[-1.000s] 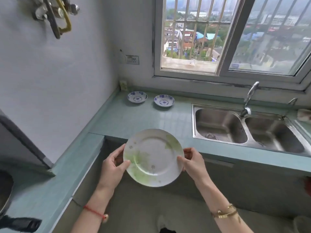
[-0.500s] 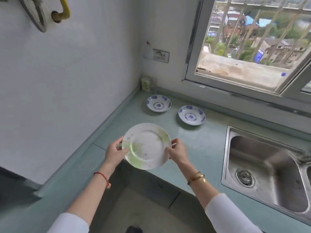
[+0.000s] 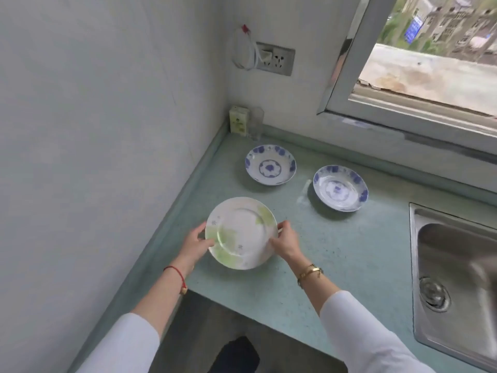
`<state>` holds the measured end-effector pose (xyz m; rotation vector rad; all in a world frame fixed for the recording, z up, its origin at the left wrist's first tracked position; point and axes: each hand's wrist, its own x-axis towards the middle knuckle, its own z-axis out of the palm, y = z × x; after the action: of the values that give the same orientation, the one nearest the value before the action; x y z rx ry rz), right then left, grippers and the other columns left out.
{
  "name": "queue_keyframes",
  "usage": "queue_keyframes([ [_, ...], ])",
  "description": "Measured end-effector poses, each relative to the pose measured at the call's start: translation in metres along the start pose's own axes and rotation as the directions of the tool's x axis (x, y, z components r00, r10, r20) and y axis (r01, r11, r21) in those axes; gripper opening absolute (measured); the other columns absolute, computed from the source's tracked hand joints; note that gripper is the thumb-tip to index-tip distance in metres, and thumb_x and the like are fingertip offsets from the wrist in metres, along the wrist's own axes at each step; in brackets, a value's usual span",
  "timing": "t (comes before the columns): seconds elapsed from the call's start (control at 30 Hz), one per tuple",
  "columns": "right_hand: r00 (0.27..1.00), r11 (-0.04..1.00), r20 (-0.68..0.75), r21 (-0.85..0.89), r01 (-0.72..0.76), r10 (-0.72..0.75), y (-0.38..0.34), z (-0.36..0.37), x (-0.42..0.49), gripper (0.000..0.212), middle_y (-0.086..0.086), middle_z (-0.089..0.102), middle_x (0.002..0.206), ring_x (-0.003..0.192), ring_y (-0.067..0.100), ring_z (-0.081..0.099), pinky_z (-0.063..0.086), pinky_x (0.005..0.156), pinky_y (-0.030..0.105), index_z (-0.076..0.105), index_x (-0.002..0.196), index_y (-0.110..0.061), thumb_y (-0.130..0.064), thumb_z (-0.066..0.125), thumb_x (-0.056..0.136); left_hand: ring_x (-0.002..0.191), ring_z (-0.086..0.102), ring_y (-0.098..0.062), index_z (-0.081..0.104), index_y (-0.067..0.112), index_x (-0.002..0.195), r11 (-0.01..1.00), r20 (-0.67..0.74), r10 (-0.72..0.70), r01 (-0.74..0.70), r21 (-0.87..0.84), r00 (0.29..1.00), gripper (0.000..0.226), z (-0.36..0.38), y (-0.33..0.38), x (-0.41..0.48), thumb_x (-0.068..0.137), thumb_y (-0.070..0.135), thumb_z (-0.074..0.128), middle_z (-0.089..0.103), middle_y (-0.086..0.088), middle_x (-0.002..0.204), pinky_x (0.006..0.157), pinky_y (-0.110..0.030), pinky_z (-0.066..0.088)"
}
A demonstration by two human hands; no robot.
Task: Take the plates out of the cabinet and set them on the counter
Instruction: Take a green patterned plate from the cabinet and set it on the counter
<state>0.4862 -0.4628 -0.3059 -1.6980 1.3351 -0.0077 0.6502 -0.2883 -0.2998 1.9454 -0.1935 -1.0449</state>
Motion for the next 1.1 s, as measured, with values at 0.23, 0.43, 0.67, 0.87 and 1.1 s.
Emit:
queue_keyframes([
  [0.23,0.998,0.997,-0.003,-0.046,-0.062,0.062,0.000,0.017,0.019,0.026,0.007,0.057,0.098,0.093,0.028,0.060,0.056,0.084,0.045,0.050,0.107,-0.010,-0.007,0.056,0.082,0.108,0.064,-0.013,0.055,0.028,0.140,1.000,0.070,-0.011,0.009,0.023,0.997,0.072,-0.010,-0.004,0.026,0.079,-0.010,0.056,0.064,0.011,0.127,0.094,-0.032,0.055],
  [0.43,0.998,0.996,0.002,-0.067,-0.059,0.060,-0.003,0.020,0.025,0.027,0.006,0.057,0.098,0.091,0.026,0.059,0.058,0.081,0.044,0.048,0.105,-0.013,-0.006,0.057,0.081,0.116,0.061,-0.018,0.049,0.030,0.146,1.000,0.091,-0.020,0.020,0.008,0.996,0.077,-0.012,-0.007,0.032,0.080,-0.010,0.056,0.060,0.003,0.138,0.105,-0.041,0.049],
  [0.67,0.999,0.997,0.006,-0.065,-0.037,0.037,0.000,0.011,0.021,0.034,0.005,0.060,0.093,0.082,0.021,0.059,0.052,0.067,0.032,0.051,0.122,-0.006,-0.011,0.056,0.089,0.128,0.052,-0.022,0.034,0.019,0.153,1.000,0.001,-0.026,0.026,-0.003,1.000,0.074,-0.012,-0.004,0.020,0.088,-0.002,0.060,0.040,-0.003,0.157,0.111,-0.043,0.042],
  [0.87,0.995,0.989,-0.013,0.113,0.100,-0.099,-0.026,-0.020,-0.003,0.028,0.009,0.068,0.106,0.091,0.022,0.064,0.056,0.080,0.038,0.061,0.117,-0.009,-0.020,0.056,0.092,0.126,0.051,-0.015,0.043,0.019,0.147,0.990,-0.218,0.106,-0.122,-0.063,0.970,0.062,-0.021,0.003,-0.032,0.090,0.004,0.062,0.048,-0.001,0.150,0.107,-0.036,0.040],
  [1.1,0.902,0.867,0.196,0.410,0.282,-0.386,-0.044,-0.046,-0.088,0.017,0.009,0.070,0.108,0.097,0.022,0.066,0.053,0.074,0.024,0.065,0.108,-0.015,-0.015,0.056,0.094,0.125,0.060,-0.012,0.056,0.018,0.139,0.909,-0.488,0.222,-0.360,-0.209,0.844,0.048,-0.006,-0.017,-0.163,0.093,0.006,0.063,0.062,0.005,0.135,0.110,-0.033,0.044],
])
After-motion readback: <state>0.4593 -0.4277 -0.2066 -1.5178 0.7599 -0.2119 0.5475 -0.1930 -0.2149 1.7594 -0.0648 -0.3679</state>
